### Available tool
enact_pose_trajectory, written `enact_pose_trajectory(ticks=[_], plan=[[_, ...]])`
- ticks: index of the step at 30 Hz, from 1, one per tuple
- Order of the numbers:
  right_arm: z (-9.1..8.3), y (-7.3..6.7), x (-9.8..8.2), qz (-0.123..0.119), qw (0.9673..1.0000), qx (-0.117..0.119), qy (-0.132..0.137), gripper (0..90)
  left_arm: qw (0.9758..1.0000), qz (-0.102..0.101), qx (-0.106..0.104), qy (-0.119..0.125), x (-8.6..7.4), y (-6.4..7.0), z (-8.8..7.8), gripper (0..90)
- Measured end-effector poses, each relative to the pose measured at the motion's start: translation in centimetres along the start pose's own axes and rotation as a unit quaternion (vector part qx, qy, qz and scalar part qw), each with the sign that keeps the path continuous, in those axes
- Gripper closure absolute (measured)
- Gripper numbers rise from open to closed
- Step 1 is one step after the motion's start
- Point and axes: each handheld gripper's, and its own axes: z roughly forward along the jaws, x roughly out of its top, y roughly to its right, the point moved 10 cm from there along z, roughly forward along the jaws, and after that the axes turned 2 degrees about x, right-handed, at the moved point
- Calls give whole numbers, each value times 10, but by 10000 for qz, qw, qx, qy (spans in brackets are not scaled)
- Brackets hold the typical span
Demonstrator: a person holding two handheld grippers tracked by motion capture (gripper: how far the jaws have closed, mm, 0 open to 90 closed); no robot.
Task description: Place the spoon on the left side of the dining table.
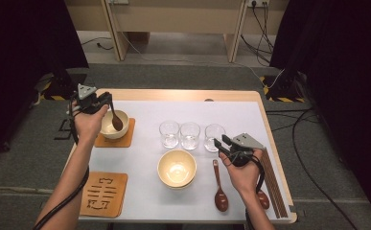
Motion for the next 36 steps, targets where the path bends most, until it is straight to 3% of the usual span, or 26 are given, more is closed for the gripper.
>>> enact_pose_trajectory(ticks=[7,13,15,20,36], plan=[[0,-2,0,19,10000,31,-4,625,9998,-154,27,-88,0,-4,17,745],[-1,0,2,49,10000,6,43,624,9988,-444,113,-196,0,-10,39,744],[-1,1,2,44,10000,3,47,624,9970,-606,284,-385,-5,-16,52,743],[1,2,-1,76,10000,15,-14,624,9950,-589,482,-650,-13,-23,66,743],[4,5,-4,103,9999,9,-81,624,9917,-598,715,-883,-24,-42,77,735]])
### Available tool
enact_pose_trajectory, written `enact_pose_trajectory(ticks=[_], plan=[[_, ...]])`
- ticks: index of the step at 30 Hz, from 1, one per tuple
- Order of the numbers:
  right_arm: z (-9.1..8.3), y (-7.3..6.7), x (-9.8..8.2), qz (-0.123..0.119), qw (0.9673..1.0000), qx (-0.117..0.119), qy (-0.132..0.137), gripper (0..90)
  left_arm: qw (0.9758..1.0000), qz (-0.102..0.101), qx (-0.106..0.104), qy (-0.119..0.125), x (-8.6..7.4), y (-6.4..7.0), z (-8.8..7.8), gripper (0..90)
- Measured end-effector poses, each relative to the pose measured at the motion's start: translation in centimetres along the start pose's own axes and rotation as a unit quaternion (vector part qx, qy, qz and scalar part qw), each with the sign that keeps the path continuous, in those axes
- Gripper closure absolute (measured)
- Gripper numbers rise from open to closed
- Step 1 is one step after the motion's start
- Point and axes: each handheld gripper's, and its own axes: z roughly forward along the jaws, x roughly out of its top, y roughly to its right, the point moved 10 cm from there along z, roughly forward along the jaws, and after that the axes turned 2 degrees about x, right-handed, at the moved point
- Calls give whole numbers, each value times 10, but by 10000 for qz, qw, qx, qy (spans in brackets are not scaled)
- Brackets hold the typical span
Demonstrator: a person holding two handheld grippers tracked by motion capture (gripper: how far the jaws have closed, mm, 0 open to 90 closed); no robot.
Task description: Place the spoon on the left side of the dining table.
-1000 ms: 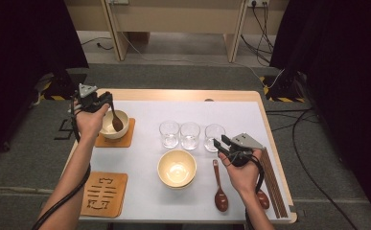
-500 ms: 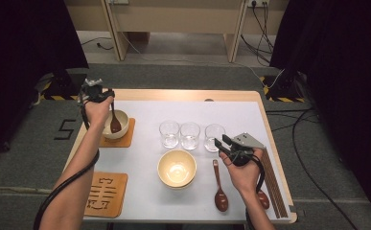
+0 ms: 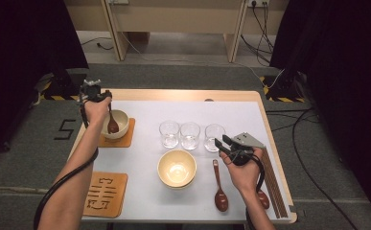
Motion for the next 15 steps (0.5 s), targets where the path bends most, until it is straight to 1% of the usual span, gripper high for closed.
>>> enact_pose_trajectory(ticks=[9,12,15], plan=[[1,1,0,3,10000,5,-30,626,9999,46,11,-115,-3,-6,2,718],[0,2,0,-12,10000,-9,-38,627,9998,58,18,-170,-7,-8,3,713],[0,2,0,-6,10000,-9,-42,627,9999,28,18,-159,-9,-11,1,708]])
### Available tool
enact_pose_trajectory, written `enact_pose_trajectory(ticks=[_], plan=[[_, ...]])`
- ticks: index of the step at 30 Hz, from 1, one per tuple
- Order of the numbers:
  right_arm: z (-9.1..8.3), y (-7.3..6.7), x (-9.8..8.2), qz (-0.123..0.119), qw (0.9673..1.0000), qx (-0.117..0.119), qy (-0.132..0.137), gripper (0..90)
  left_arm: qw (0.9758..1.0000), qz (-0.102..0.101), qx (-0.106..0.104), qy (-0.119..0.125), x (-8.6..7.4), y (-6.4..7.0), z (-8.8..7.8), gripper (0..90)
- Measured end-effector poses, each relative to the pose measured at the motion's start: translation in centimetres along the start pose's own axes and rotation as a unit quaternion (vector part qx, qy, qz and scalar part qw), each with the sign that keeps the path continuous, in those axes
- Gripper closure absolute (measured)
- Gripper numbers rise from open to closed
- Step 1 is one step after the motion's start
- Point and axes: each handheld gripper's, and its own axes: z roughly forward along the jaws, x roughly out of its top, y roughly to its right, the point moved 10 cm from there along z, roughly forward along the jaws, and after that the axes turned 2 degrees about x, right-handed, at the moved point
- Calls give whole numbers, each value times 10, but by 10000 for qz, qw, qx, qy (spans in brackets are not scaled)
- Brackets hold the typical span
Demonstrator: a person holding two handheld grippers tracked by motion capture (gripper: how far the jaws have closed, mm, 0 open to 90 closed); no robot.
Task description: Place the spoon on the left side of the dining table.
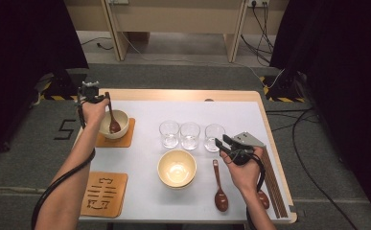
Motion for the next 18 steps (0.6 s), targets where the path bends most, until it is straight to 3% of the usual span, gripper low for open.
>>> enact_pose_trajectory(ticks=[5,12,18], plan=[[-1,4,0,-6,10000,-34,-53,627,10000,-11,-71,56,0,0,-8,676],[-4,11,-1,-36,9997,-156,-183,631,9991,-70,-408,87,-4,10,-25,600],[-6,15,-2,-13,9994,-203,-264,629,9972,-97,-708,229,-12,24,-51,507]])
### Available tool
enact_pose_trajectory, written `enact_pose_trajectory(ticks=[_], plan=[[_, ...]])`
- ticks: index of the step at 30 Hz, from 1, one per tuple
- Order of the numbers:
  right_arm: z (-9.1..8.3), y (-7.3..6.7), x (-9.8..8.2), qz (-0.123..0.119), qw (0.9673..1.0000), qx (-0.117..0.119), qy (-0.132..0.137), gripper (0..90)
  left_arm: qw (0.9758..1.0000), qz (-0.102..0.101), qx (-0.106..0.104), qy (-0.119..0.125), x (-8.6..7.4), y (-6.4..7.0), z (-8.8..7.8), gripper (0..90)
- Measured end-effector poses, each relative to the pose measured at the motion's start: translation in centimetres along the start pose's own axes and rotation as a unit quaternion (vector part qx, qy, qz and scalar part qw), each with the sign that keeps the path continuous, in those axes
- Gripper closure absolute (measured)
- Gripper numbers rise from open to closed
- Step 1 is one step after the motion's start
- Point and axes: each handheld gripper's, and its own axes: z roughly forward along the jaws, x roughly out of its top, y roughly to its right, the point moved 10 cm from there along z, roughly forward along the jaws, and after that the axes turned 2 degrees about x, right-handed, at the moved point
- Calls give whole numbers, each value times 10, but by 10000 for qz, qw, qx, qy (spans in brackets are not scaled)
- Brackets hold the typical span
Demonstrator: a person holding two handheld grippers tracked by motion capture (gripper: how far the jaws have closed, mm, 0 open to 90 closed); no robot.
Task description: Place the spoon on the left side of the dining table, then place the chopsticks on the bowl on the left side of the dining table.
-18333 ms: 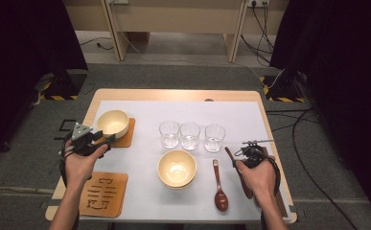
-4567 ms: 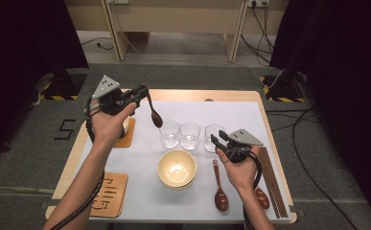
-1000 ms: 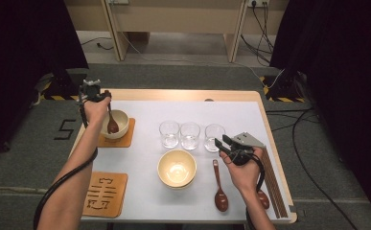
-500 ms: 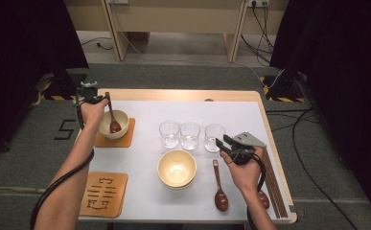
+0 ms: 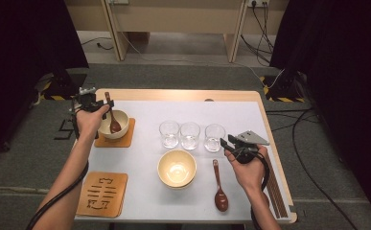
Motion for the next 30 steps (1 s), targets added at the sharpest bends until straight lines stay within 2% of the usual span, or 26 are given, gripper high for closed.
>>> enact_pose_trajectory(ticks=[3,4,5,7,8,9,11,13,15,21,28,29,30], plan=[[-1,1,-1,18,10000,5,-45,626,9999,26,-64,87,-1,6,-9,479],[-3,4,-1,42,10000,-8,-83,623,9998,69,-163,121,-5,12,-18,472],[-4,5,-2,43,9999,-14,-119,622,9998,69,-163,121,-5,12,-18,466],[-7,9,-4,84,9998,-44,-181,622,9992,143,-309,216,-11,22,-32,461],[-7,9,-4,84,9998,-44,-181,622,9992,143,-309,216,-11,22,-32,458],[-9,15,-6,85,9997,-89,-218,623,9986,123,-384,342,-15,27,-41,458],[-11,20,-9,153,9994,-135,-272,623,9984,146,-414,361,-22,29,-48,456],[-14,24,-11,147,9992,-172,-321,624,9985,209,-384,324,-29,30,-51,453],[-16,28,-13,187,9990,-216,-346,623,9985,154,-443,291,-35,31,-52,446],[-22,38,-16,236,9982,-353,-416,633,9985,155,-445,282,-44,30,-58,444],[-26,50,-28,387,9944,-407,-890,645,9987,119,-441,241,-60,29,-66,440],[-26,50,-28,387,9944,-407,-890,645,9987,119,-441,241,-60,29,-66,439],[-27,55,-31,415,9934,-422,-987,645,9986,158,-455,234,-66,30,-70,438]])
